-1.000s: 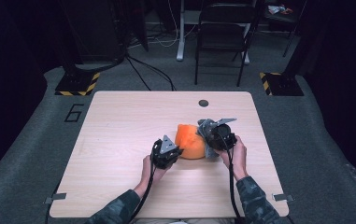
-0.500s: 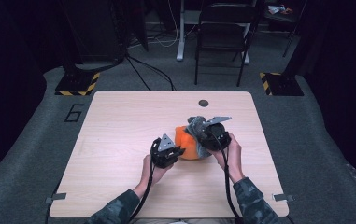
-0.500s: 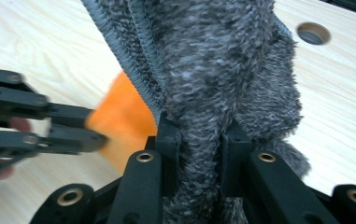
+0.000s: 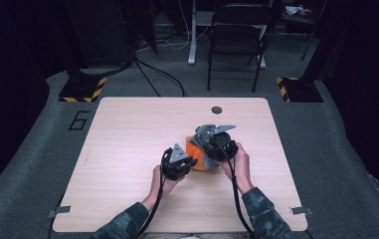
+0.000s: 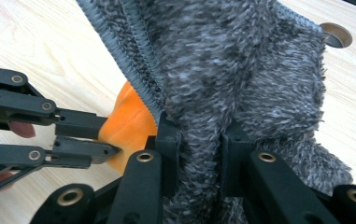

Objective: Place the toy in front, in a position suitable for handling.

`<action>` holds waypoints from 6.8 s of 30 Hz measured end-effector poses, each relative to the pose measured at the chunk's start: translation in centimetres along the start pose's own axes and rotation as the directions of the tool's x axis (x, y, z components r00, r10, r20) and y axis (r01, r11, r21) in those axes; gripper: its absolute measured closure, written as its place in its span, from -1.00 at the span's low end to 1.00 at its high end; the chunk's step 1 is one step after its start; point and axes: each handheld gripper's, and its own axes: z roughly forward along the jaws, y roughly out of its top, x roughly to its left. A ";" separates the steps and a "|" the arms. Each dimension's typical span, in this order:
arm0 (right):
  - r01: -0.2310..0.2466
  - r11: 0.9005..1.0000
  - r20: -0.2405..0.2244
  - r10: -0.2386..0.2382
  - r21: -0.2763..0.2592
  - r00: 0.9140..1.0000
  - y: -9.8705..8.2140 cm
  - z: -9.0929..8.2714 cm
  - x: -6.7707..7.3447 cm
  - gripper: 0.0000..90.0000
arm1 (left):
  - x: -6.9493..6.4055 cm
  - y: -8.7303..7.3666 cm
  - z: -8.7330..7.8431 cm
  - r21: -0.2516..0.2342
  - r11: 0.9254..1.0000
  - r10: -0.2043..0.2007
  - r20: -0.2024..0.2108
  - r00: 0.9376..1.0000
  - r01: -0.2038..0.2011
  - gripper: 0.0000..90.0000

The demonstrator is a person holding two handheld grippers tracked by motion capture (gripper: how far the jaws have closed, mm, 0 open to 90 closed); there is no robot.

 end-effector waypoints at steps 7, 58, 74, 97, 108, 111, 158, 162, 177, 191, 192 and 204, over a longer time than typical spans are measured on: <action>-0.016 1.000 0.003 0.015 0.011 1.000 -0.2 0.0 -0.6 0.63 | 0.1 -0.1 -0.1 -0.007 1.000 -0.005 -0.002 1.000 0.005 0.80; -0.167 0.986 0.067 0.165 0.023 0.984 -1.4 -0.7 -5.8 0.64 | 0.2 -0.2 0.1 -0.003 1.000 0.014 0.010 1.000 -0.014 0.77; -0.015 1.000 -0.017 0.015 -0.017 1.000 0.0 -0.1 -0.3 0.63 | -0.1 -0.2 0.1 0.001 0.999 0.037 0.024 0.999 -0.037 0.76; -0.130 0.989 0.053 0.126 0.077 0.991 -2.0 0.9 -4.9 0.62 | 0.5 -0.5 0.1 -0.007 1.000 0.007 -0.001 1.000 -0.007 0.77; -0.193 0.967 0.091 0.180 0.168 0.979 -4.3 3.5 -6.7 0.62 | 1.7 -0.9 0.1 0.014 0.998 -0.058 -0.026 0.998 0.059 0.78; -0.201 0.957 0.074 0.189 0.209 0.979 -5.1 4.9 -6.8 0.62 | 2.1 -1.0 0.1 0.013 0.997 -0.072 -0.037 0.997 0.073 0.79; -0.092 0.996 0.048 0.092 0.001 0.995 -1.1 1.0 -3.0 0.63 | 1.7 -1.4 0.7 0.047 0.999 -0.011 -0.135 0.991 0.017 0.72; -0.101 0.995 0.051 0.102 -0.013 0.993 -1.0 0.4 -3.3 0.63 | 2.0 -0.6 -0.2 0.023 0.999 -0.041 -0.102 0.994 0.044 0.73; -0.015 1.000 0.015 0.016 -0.018 1.000 0.5 -0.6 -0.4 0.62 | 2.9 -0.5 -0.6 0.012 0.994 -0.107 -0.074 0.991 0.108 0.74; 0.057 0.998 -0.013 -0.057 -0.024 0.998 1.6 1.3 2.2 0.62 | 2.2 -0.4 -0.4 0.019 0.997 -0.075 -0.051 0.996 0.076 0.74; 0.052 0.998 -0.006 -0.052 -0.019 0.999 1.4 1.4 2.2 0.62 | 2.3 -0.5 -0.4 0.017 0.997 -0.069 -0.055 0.996 0.070 0.74; -0.041 0.999 0.054 0.040 0.027 0.998 0.5 1.0 -1.9 0.61 | 2.6 -0.6 -0.4 0.018 0.997 -0.074 -0.048 0.996 0.075 0.73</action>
